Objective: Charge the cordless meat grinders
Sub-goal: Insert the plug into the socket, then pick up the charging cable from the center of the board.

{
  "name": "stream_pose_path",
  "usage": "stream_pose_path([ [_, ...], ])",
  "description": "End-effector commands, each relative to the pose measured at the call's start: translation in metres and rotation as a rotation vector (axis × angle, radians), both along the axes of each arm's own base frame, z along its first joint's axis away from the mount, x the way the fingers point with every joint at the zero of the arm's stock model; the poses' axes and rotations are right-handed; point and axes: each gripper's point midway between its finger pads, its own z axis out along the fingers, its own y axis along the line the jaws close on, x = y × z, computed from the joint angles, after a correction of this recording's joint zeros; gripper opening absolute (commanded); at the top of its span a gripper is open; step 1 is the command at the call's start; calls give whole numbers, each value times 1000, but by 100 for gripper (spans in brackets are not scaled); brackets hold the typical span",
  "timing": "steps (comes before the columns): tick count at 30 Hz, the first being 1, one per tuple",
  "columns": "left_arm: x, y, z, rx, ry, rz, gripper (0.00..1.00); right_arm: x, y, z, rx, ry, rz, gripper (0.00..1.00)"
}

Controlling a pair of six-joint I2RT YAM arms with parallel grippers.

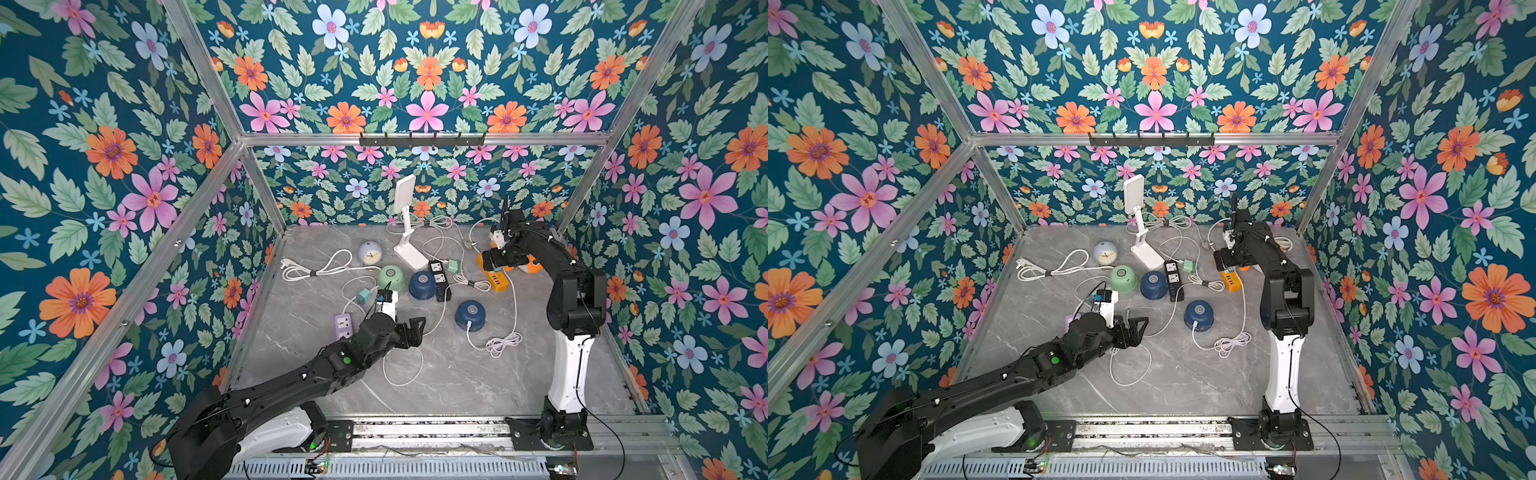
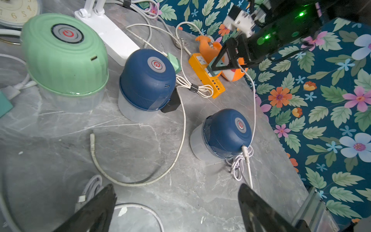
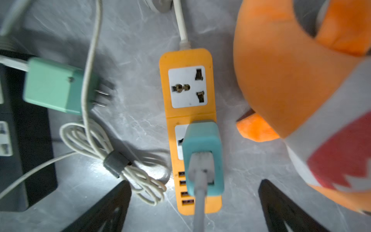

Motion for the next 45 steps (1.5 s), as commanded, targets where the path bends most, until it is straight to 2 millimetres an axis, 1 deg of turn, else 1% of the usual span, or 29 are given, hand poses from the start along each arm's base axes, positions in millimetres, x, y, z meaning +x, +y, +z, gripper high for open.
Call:
stream_pose_path([
  [1, 1, 10, -3, 23, 16, 44, 95, -5, 2, 20, 31, -16, -30, 99],
  [5, 0, 18, -3, 35, 25, 72, 95, -9, -3, 48, 28, -66, -75, 99],
  [11, 0, 24, -4, 67, 37, 89, 89, -22, -4, 100, 78, -192, -159, 99],
  [13, -1, 24, -3, 78, 37, 83, 84, -30, -3, 121, 107, -242, -186, 99],
  [15, -1, 22, -4, 88, 40, 73, 79, -41, 4, 140, 145, -285, -192, 99],
  [18, -1, 20, -7, 97, 47, 64, 71, -62, 16, 167, 214, -329, -181, 99],
  [19, -1, 19, -8, 98, 49, 62, 69, -69, 19, 173, 255, -341, -183, 99],
  [20, -1, 16, -10, 100, 54, 56, 67, -77, 23, 176, 307, -341, -184, 99],
  [22, 0, 10, -12, 100, 61, 43, 63, -88, 27, 175, 435, -306, -230, 99],
  [23, 0, 7, -14, 107, 66, 34, 62, -94, 33, 173, 538, -270, -225, 99],
  [24, 1, 4, -15, 112, 70, 31, 61, -98, 38, 173, 600, -245, -214, 99],
  [26, 1, -3, -20, 120, 78, 22, 60, -108, 44, 164, 626, -217, -205, 99],
  [28, 2, -8, -26, 126, 86, 20, 60, -117, 54, 158, 634, -211, -184, 91],
  [31, 7, -12, -36, 158, 98, 29, 65, -131, 72, 147, 622, -182, -155, 78],
  [34, 12, -14, -41, 178, 96, 44, 70, -142, 93, 131, 560, -141, -117, 63],
  [36, 16, -15, -42, 191, 90, 51, 71, -148, 107, 117, 488, -111, -86, 58],
  [38, 19, -17, -43, 201, 89, 52, 71, -154, 119, 109, 424, -95, -60, 57],
  [40, 23, -13, -45, 205, 94, 66, 70, -161, 139, 106, 388, -91, -9, 58],
  [42, 27, -1, -48, 207, 100, 99, 70, -169, 164, 103, 336, -106, 48, 60],
  [45, 33, 23, -50, 199, 112, 157, 71, -174, 188, 93, 267, -105, 88, 62],
])
